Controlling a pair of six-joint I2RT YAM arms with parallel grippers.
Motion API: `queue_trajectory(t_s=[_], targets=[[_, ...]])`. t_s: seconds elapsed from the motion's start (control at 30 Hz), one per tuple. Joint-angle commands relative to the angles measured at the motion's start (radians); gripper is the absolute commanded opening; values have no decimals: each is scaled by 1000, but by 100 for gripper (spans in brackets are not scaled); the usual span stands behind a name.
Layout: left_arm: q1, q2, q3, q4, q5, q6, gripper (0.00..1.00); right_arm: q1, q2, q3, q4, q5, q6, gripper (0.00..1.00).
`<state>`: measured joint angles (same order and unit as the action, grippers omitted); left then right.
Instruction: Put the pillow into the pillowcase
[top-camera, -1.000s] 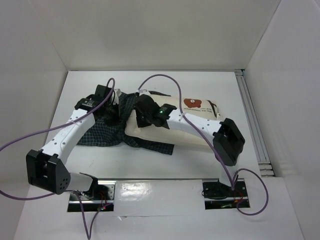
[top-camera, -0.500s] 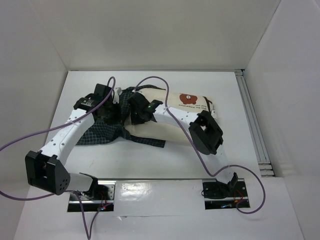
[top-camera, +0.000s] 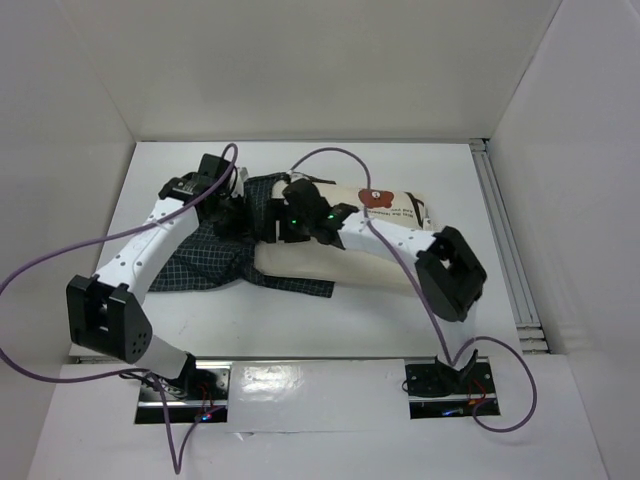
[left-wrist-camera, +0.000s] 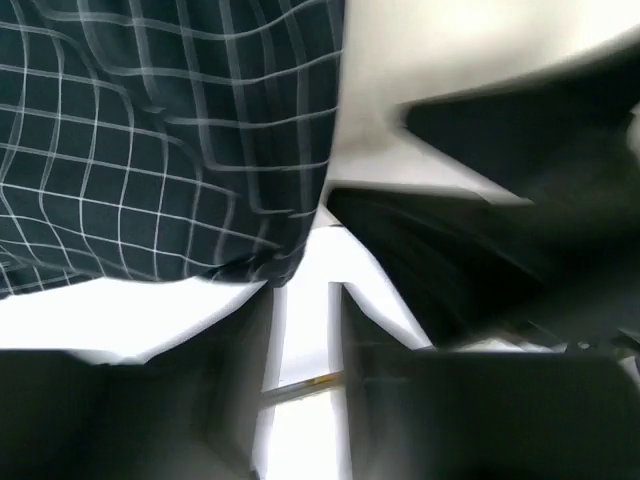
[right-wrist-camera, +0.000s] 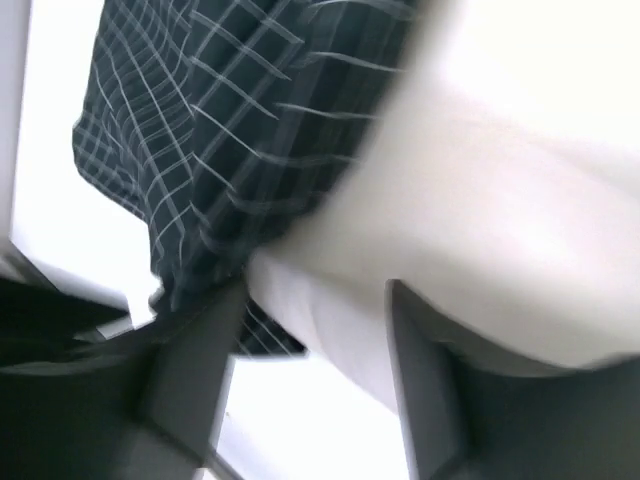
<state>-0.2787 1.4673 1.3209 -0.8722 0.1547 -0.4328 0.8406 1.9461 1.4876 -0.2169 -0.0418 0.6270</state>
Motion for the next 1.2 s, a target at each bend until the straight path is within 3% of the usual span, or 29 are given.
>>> queue_trajectory(t_s=[0.0, 0.03, 0.07, 0.2, 0.33, 0.5, 0.6, 0.7, 0.73, 0.77, 0.8, 0.9, 0.93, 0.97, 1.0, 1.17], targets=[[-4, 27, 95, -42, -12, -12, 50, -70, -197, -97, 19, 83, -23, 73], [-4, 46, 112, -42, -21, -12, 58, -84, -232, -125, 10, 83, -23, 80], [-13, 59, 141, -42, -35, -12, 63, -100, -268, -151, 10, 83, -32, 81], [-39, 125, 190, -42, -105, -12, 67, -198, -395, -228, -94, 146, -73, 90], [-94, 203, 239, -80, -213, -59, 77, -392, -478, -300, -191, 169, -133, 98], [-154, 263, 271, -109, -378, -101, 79, -586, -523, -392, -214, 115, -188, 99], [-154, 301, 281, -119, -403, -112, 75, -664, -532, -454, -205, 94, -214, 99], [-163, 338, 299, -119, -423, -121, 58, -687, -523, -503, -176, 88, -214, 99], [-163, 350, 320, -119, -423, -121, 42, -687, -510, -529, -165, 48, -205, 99], [-163, 363, 336, -132, -409, -121, 9, -687, -495, -542, -138, 22, -205, 99], [-163, 375, 348, -133, -394, -121, 0, -687, -495, -558, -121, -1, -191, 99], [-163, 396, 391, -128, -273, -109, 0, -687, -492, -616, -52, -127, -181, 65], [-175, 396, 412, -113, -208, -97, 0, -687, -506, -630, -38, -154, -167, 48], [-185, 406, 423, -103, -169, -87, 0, -674, -556, -657, -24, -200, -152, 11], [-185, 406, 437, -103, -131, -74, 0, -664, -590, -668, -15, -201, -142, 1], [-194, 406, 515, -67, 121, -43, 0, -595, -884, -682, -87, -175, -87, 0]])
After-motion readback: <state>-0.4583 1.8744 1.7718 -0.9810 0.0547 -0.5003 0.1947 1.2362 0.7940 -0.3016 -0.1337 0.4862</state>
